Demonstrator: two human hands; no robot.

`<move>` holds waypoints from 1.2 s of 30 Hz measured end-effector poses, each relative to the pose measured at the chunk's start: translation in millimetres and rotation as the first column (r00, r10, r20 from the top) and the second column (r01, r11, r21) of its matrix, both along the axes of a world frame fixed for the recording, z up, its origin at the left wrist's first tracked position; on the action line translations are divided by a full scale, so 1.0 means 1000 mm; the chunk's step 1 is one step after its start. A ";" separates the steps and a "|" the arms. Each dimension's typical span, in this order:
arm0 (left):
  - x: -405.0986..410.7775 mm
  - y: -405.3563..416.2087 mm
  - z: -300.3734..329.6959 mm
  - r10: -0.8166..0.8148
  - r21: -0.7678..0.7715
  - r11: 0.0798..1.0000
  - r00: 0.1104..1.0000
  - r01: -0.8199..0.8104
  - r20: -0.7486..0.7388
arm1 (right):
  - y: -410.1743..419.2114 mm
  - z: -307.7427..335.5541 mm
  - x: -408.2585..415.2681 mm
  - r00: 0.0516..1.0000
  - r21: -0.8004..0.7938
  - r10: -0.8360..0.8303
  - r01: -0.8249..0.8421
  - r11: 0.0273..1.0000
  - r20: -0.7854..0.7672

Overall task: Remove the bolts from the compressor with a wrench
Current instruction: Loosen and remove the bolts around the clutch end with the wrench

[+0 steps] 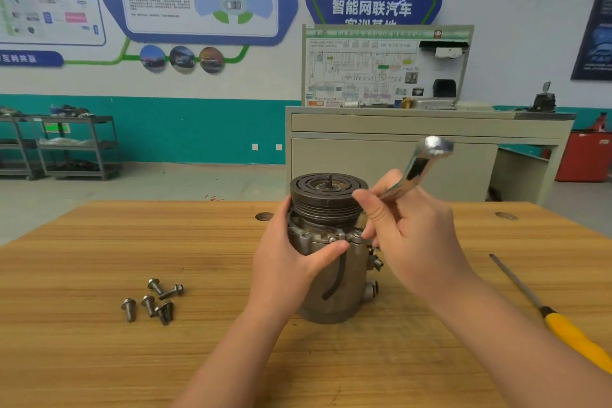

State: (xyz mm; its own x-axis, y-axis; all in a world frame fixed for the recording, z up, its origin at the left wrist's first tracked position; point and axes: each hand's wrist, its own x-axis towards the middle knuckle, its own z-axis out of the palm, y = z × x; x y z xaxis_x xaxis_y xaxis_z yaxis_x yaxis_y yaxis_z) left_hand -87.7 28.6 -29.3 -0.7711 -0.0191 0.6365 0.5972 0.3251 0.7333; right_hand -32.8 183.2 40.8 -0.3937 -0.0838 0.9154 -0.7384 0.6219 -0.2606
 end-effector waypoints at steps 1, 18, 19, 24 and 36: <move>0.000 0.000 0.000 -0.004 -0.003 1.000 1.000 0.004 -0.006 | -0.002 -0.001 0.000 0.997 0.060 -0.018 0.023 0.998 -0.077; 0.003 0.000 0.005 0.036 -0.047 0.998 0.999 -0.036 -0.013 | -0.005 -0.047 -0.004 0.973 -0.579 0.188 -0.233 0.781 -0.136; 0.002 0.000 0.005 0.034 -0.048 0.998 0.999 -0.034 -0.009 | -0.001 -0.047 -0.007 0.954 -0.717 0.285 -0.265 0.645 -0.096; -0.002 -0.001 0.001 0.043 -0.054 0.998 0.999 -0.044 -0.004 | 0.026 -0.022 -0.023 0.738 -0.961 0.675 -0.180 0.210 0.010; -0.002 0.002 0.003 -0.007 -0.013 1.000 0.999 0.007 -0.037 | 0.002 -0.016 0.002 0.988 0.000 -0.050 0.051 0.999 -0.145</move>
